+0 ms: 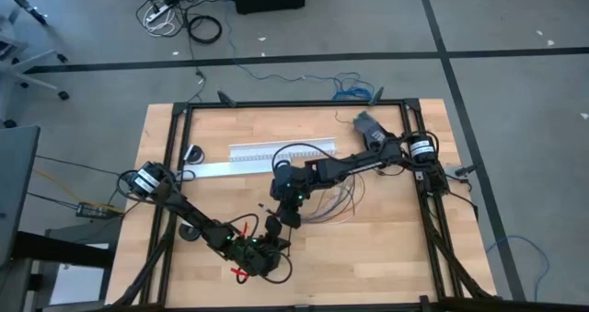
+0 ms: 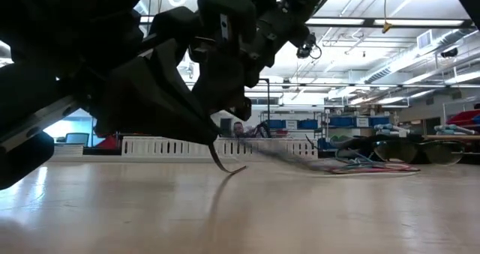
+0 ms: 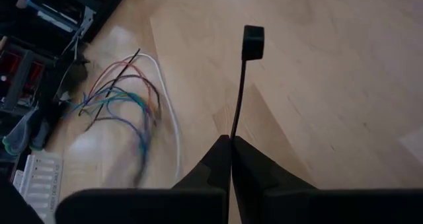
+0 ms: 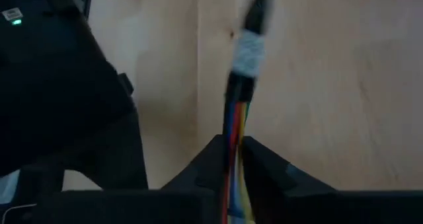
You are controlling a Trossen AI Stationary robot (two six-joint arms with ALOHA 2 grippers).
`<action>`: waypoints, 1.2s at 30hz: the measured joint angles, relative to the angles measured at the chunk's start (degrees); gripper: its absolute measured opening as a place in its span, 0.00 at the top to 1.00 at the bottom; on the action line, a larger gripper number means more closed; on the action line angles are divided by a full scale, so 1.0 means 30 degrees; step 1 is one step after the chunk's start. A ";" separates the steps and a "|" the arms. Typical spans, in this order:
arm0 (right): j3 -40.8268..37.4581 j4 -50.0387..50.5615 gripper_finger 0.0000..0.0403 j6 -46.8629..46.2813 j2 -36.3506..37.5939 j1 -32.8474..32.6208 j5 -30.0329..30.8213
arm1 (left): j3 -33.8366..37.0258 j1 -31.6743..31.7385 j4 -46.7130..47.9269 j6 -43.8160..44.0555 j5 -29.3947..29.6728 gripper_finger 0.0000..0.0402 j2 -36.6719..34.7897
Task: Ziptie cables
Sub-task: Wrap the colored wires together using a zip tie
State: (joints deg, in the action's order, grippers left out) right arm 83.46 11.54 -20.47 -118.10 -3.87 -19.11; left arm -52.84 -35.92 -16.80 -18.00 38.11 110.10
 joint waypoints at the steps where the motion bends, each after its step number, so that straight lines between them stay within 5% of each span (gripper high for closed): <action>1: 0.0000 0.0034 0.82 0.0023 0.0000 -0.0035 0.0175 | 0.0000 0.0000 0.0000 0.0001 0.0000 1.00 0.0000; 9: 0.0000 0.0627 0.60 -0.0137 0.0371 0.0291 0.2835 | 0.0003 0.0000 0.0000 0.0001 0.0000 1.00 -0.0007; 19: -0.1267 0.3742 0.61 -0.0648 0.2755 0.1263 0.3199 | 0.0023 0.0016 -0.0481 0.1095 0.0058 1.00 -0.0009; 29: -0.7880 -0.7064 0.73 -0.3138 0.2801 0.4424 -0.0889 | 0.0828 -0.0022 -0.0485 0.0374 -0.0399 1.00 -0.0022; 36: -0.9841 -0.7539 0.73 -0.3490 0.2878 0.5561 -0.0394 | 0.1516 0.0379 -0.0926 0.0518 -0.1312 1.00 -0.0058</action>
State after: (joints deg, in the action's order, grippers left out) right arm 53.94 -11.07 -30.94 -109.47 12.81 -20.29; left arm -48.29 -34.78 -19.57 -16.45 34.17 109.93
